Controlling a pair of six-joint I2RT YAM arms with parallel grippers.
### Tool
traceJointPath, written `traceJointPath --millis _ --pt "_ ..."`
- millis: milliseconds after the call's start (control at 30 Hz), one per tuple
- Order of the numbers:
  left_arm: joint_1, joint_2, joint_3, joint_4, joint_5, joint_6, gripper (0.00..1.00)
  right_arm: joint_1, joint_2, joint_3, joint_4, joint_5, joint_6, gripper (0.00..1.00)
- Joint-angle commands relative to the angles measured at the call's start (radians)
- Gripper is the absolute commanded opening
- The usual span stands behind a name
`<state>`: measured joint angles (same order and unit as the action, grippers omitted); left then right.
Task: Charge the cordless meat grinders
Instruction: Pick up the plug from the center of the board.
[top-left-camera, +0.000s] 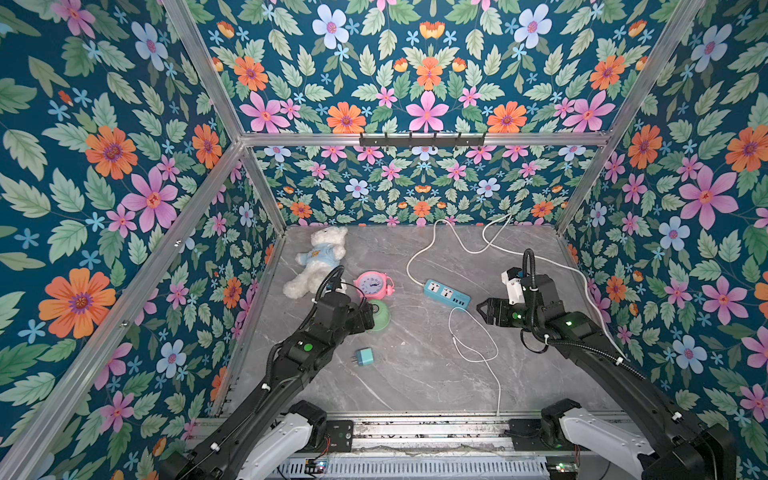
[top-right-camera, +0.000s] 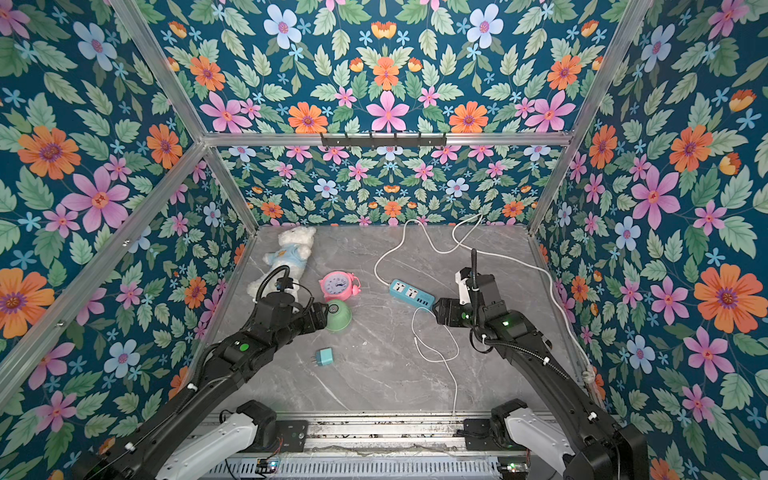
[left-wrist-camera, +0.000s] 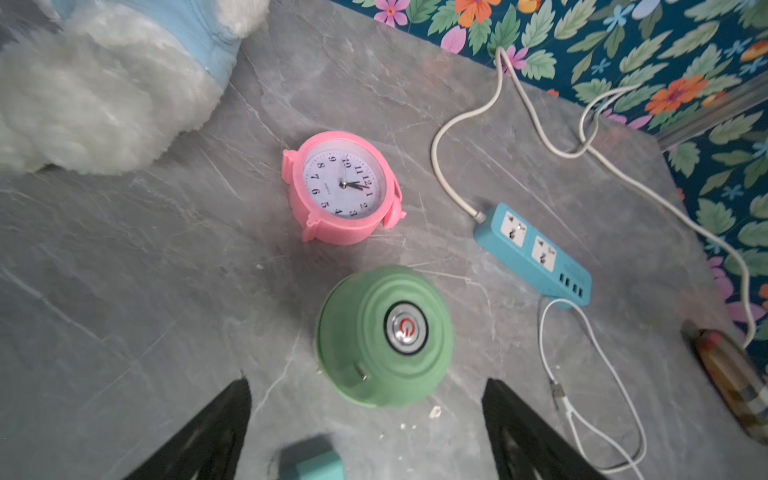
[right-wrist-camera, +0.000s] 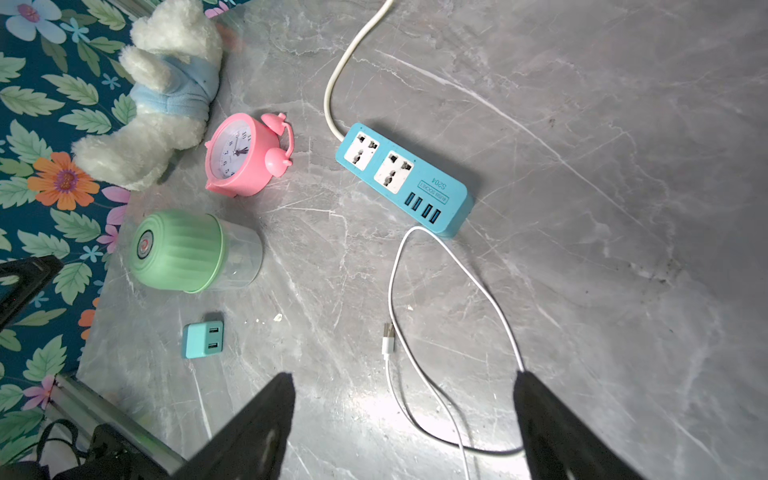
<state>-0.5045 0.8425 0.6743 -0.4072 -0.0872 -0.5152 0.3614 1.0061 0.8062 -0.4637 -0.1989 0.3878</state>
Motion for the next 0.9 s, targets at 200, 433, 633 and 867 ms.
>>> traceJointPath --millis 200,433,633,867 --pt "-0.002 -0.026 0.102 -0.031 0.164 0.536 0.92 0.001 -0.072 -0.001 -0.021 0.007 -0.11 0.84" --pt "-0.002 0.142 0.231 -0.359 0.292 0.925 0.95 0.001 -0.159 -0.015 -0.051 0.04 -0.167 0.85" --pt "-0.003 0.111 0.134 -0.45 0.401 1.053 0.89 0.003 -0.218 -0.042 -0.074 0.047 -0.173 0.85" --pt "-0.002 0.165 -0.065 -0.293 0.301 1.24 0.86 0.002 -0.232 -0.049 -0.062 0.046 -0.199 0.86"
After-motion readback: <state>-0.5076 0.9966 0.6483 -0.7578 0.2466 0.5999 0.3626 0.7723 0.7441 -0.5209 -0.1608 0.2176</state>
